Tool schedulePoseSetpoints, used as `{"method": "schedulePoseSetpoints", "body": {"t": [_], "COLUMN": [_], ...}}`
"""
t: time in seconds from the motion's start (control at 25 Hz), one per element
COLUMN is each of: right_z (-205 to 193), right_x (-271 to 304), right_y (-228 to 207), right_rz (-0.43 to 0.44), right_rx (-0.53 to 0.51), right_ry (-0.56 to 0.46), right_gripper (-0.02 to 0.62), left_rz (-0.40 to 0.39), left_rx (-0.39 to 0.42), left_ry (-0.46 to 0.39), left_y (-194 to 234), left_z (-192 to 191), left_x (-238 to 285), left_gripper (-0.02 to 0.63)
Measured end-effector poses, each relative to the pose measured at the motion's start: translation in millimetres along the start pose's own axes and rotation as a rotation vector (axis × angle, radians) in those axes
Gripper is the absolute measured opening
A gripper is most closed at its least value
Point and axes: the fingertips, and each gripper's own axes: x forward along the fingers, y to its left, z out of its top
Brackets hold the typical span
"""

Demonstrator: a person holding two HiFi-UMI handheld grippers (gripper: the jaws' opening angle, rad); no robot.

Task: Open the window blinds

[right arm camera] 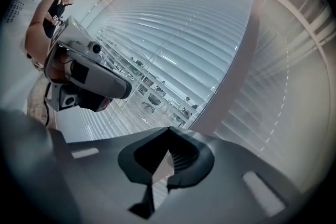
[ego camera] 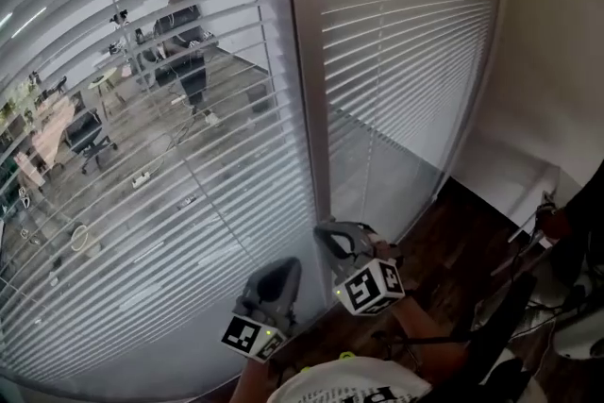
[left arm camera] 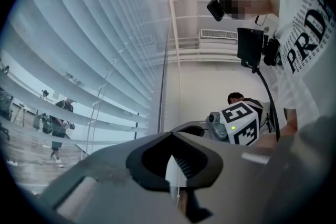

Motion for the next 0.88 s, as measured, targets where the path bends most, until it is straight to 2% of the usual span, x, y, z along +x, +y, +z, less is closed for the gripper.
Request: {"method": "schedulePoseSetpoints", "body": {"t": [0.4,0.88], "right_z": [27,40], "right_x": [1,4], "right_y": [-13,-19], "right_rz": [-0.010,0.002], "right_rx": [0.040,0.062], "right_ry": [-0.027,-0.050], "right_gripper": [0.008,0.008], "left_rz": [-0.025,-0.054], "left_rx": [0.006,0.012], "left_ry": [-0.004,0.023], "left_y": [1,-2], "left_z": [22,27], "left_x": [1,14], "left_gripper": [-0.009,-0.009]}}
